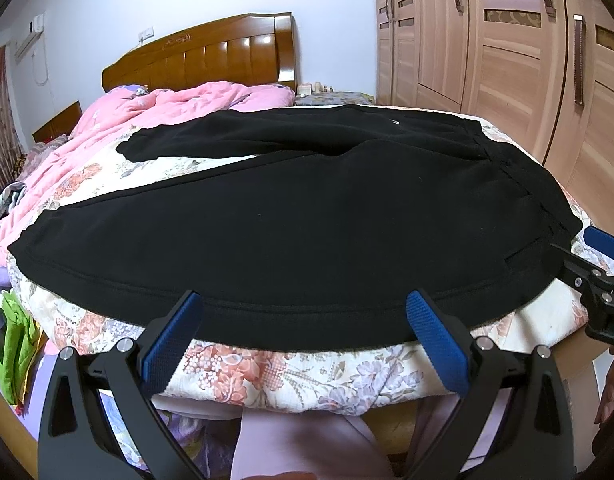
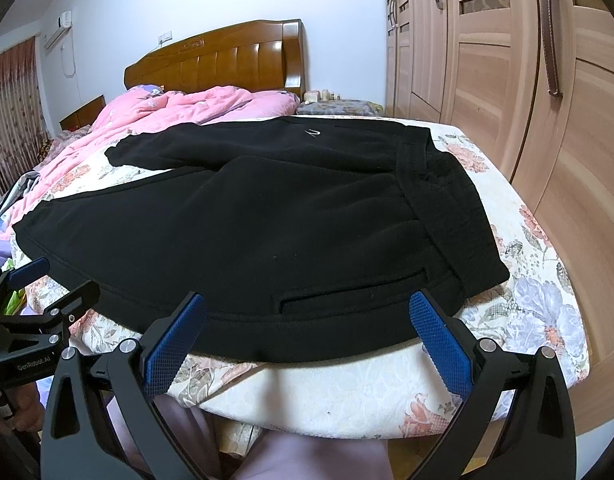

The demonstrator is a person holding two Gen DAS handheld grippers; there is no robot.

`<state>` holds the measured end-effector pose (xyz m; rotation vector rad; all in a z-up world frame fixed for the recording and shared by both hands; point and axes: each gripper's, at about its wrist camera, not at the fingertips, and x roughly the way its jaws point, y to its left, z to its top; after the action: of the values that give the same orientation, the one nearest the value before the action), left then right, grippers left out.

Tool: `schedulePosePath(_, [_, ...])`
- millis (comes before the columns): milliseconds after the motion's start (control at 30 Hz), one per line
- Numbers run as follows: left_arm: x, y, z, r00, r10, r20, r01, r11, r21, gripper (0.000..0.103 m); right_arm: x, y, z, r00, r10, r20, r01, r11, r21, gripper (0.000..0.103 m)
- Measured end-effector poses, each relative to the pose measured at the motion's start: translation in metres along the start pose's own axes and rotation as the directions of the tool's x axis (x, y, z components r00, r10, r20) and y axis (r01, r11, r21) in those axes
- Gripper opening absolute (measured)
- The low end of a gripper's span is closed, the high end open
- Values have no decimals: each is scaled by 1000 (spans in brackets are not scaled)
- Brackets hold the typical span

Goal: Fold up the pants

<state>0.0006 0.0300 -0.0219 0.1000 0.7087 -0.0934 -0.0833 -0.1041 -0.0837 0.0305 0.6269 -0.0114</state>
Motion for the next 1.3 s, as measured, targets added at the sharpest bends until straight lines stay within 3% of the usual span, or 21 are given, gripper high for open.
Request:
schedulePosePath(467, [0, 1, 1, 1000, -12, 2, 12, 1000, 7, 102, 3, -1, 1, 1000, 0, -2, 0, 1000, -10, 99])
schedulePosePath(600, [4, 1, 8, 1000, 13, 1, -13, 998, 62, 102, 12, -4, 17, 999, 35, -8, -35, 997, -70, 99])
schedulePosePath(667, [9, 1, 21, 999, 33, 4, -34, 992, 121, 102, 24, -9, 40, 997, 81, -19, -83, 991, -101, 99])
schedulePosePath(767, [29, 5, 53, 999, 27, -31, -20, 977, 210, 102, 50, -20, 85, 997, 78, -21, -81, 986, -149, 99])
schedulePosePath(933, [81, 26, 118, 982, -113, -149, 144, 965, 221, 102, 130, -43, 167, 986, 141, -91, -155, 973, -169, 99])
schedulePosePath(1033, [111, 40, 164, 981, -176, -76, 188, 962, 197, 101, 195, -58, 214, 969, 193, -155, -216, 965, -151, 98])
schedulePosePath(1100, [131, 49, 184, 969, -235, -74, 244, 954, 173, 101, 236, -64, 239, 961, 203, -190, -233, 960, -155, 98])
schedulePosePath(1200, [176, 64, 217, 932, -314, -184, 333, 939, 84, 101, 289, -66, 268, 943, 233, -239, -278, 944, -177, 98])
schedulePosePath(1267, [211, 80, 241, 876, -422, -235, 430, 903, -17, 101, 314, -61, 282, 931, 268, -250, -324, 921, -218, 98])
schedulePosePath(1300, [222, 86, 249, 860, -447, -247, 449, 892, -52, 101, 325, -58, 288, 917, 304, -258, -364, 902, -232, 98])
